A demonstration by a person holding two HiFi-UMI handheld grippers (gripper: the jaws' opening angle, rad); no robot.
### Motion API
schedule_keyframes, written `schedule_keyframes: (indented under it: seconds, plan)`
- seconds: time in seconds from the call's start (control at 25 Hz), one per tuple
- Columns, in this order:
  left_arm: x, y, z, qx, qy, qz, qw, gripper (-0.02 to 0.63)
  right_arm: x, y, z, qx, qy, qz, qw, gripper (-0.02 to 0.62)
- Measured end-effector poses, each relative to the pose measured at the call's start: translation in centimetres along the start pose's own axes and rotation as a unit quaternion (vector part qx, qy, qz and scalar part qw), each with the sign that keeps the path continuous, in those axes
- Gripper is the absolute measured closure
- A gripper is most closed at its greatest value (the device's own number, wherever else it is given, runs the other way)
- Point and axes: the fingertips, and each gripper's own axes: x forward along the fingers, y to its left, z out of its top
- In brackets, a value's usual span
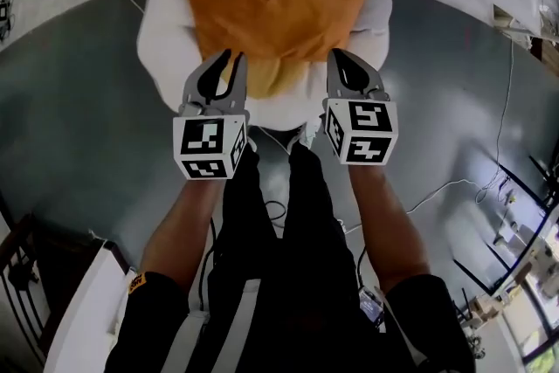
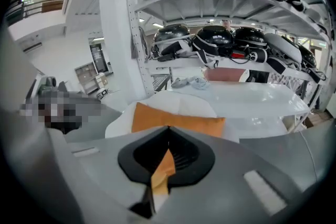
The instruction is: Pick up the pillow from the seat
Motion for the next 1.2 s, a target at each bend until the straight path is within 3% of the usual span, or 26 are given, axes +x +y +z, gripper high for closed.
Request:
schedule_keyframes:
  seconds: [0.2,0.24,0.28,0.72,1.2]
  plan:
    - [3.1,2.1,-2.4,0.000,0.017,0.009,0.9998,0.528,3.5,-1.1,-1.8,0.015,0.011,-0.001,1.000,0.588]
    - [3.7,2.4,-2.8,0.000,0.020,0.010,0.9998,0.528,4.2,-1.3,-2.3,0.019,0.016,0.003,1.000,0.478]
    - [4.3,2.7,-3.3,0.001,0.022,0.011,0.9997,0.527,4.9,-1.5,-2.9,0.023,0.021,0.006,0.999,0.450]
    - [9.8,7.3,-12.1,-0.013,0.097,0.022,0.9949,0.481,11.6,-5.0,-9.7,0.045,0.072,-0.028,0.996,0.448]
    - [15.9,10.3,-18.4,-0.028,0.141,0.040,0.9887,0.418,18.3,-7.6,-14.1,0.054,0.101,-0.041,0.993,0.407]
